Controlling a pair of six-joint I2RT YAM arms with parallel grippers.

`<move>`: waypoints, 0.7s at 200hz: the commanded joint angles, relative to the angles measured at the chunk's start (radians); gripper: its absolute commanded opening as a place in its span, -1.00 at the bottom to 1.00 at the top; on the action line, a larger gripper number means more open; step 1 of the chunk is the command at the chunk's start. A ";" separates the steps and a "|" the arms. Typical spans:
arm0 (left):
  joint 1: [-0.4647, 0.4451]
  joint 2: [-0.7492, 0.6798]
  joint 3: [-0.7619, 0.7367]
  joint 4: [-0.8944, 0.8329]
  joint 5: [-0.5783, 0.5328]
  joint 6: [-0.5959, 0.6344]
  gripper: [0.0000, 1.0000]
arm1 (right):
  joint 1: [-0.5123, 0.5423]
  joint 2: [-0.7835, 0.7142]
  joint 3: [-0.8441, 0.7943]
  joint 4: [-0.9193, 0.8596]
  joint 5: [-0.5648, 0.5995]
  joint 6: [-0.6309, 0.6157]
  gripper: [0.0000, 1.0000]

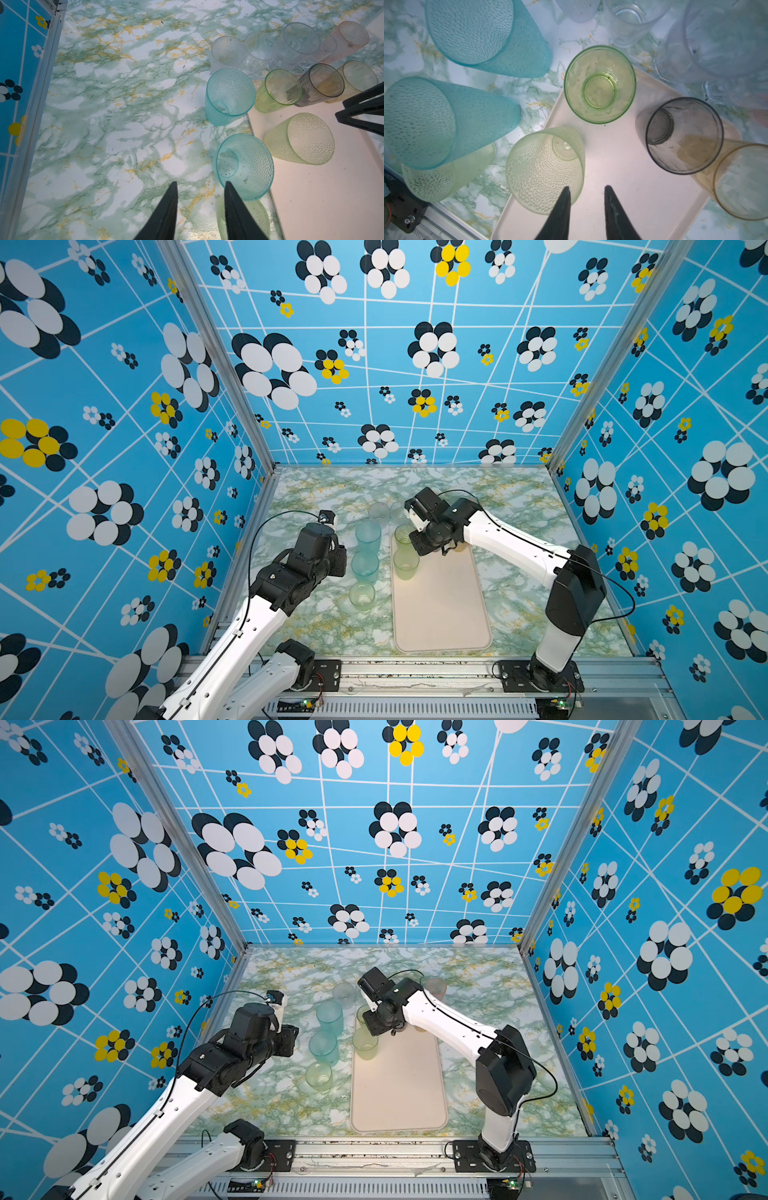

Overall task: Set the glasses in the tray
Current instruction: 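Open and raise the right gripper while the left gripper moves toward another pale green glass, then lower the left gripper and grasp the pale green glass beside the teal glass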

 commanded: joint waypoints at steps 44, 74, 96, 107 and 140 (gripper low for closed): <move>-0.137 0.006 0.105 -0.197 -0.060 -0.105 -0.24 | -0.156 -0.250 -0.224 0.115 -0.032 0.024 -0.31; -0.190 0.031 0.090 -0.268 -0.089 -0.185 -0.23 | -0.238 -0.333 -0.317 0.168 -0.096 0.024 -0.29; -0.201 0.055 0.067 -0.287 -0.093 -0.234 -0.24 | -0.278 -0.370 -0.369 0.207 -0.145 0.022 -0.29; -0.202 0.067 0.053 -0.281 -0.086 -0.249 -0.25 | -0.290 -0.379 -0.385 0.220 -0.163 0.020 -0.29; -0.205 0.135 0.006 -0.236 -0.025 -0.292 -0.30 | -0.305 -0.367 -0.394 0.237 -0.202 0.005 -0.29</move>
